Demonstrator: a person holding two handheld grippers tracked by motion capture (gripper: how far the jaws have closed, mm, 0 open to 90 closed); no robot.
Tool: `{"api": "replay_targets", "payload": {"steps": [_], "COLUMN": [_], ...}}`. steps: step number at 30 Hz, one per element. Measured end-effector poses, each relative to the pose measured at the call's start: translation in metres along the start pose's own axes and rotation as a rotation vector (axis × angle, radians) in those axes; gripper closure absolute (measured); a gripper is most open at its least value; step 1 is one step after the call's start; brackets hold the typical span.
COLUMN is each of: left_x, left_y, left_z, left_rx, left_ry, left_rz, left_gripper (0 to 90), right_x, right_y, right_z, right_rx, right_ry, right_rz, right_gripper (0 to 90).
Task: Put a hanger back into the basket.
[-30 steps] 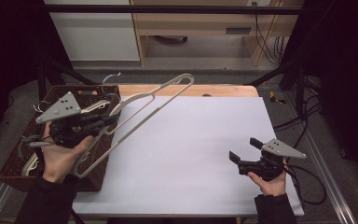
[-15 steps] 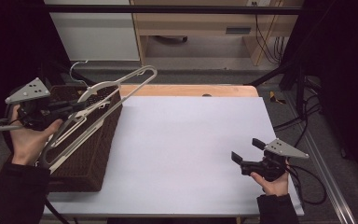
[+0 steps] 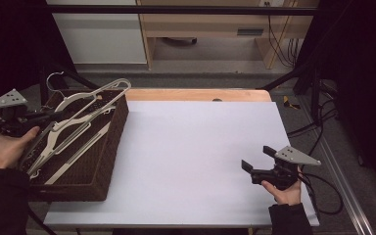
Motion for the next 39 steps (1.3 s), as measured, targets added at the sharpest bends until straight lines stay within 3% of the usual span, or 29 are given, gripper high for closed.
{"api": "replay_targets", "payload": {"steps": [11,14,19,23,24,27,29,33,36,39], "left_x": [-0.033,-0.041,-0.055,-0.064,-0.070,-0.077,-0.079,-0.078,-0.077,-0.074], "left_y": [-0.019,-0.020,-0.019,-0.017,-0.017,-0.018,-0.020,-0.019,-0.019,-0.015], "left_z": [0.003,0.006,0.017,0.028,0.035,0.039,0.037,0.034,0.026,0.015], "left_rx": [0.011,0.029,0.005,-0.005,-0.011,0.001,0.020,0.082,0.142,0.161], "left_ry": [-0.029,-0.073,-0.109,-0.152,-0.176,-0.207,-0.189,-0.192,-0.164,-0.101], "left_rz": [-0.077,-0.075,-0.094,-0.121,-0.150,-0.182,-0.232,-0.245,-0.281,-0.285], "left_gripper": [86.2,86.2,86.2,86.0,85.7,84.9,84.0,80.0,64.5,55.9], "right_x": [0.000,-0.001,-0.001,-0.001,-0.001,-0.001,-0.001,-0.002,-0.002,-0.002], "right_y": [0.000,-0.001,-0.001,-0.001,-0.002,-0.001,-0.001,-0.001,-0.001,-0.002], "right_z": [0.001,0.001,0.002,0.003,0.003,0.002,0.003,0.003,0.004,0.004], "right_rx": [-0.001,0.000,0.000,0.004,0.005,0.002,0.001,0.003,0.006,0.007], "right_ry": [-0.003,-0.005,-0.008,-0.011,-0.012,-0.009,-0.009,-0.016,-0.014,-0.012], "right_rz": [-0.001,0.000,0.000,-0.002,-0.001,0.000,0.000,0.001,0.004,0.006], "right_gripper": [4.3,4.3,4.3,4.3,4.3,4.3,4.3,4.3,4.3,4.3]}}
Point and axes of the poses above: each handheld gripper's, and its own axes: z roughly forward along the jaws, x roughly out of its top, y roughly to its right, the point moved 1 cm from there along z, roughly forward along the jaws
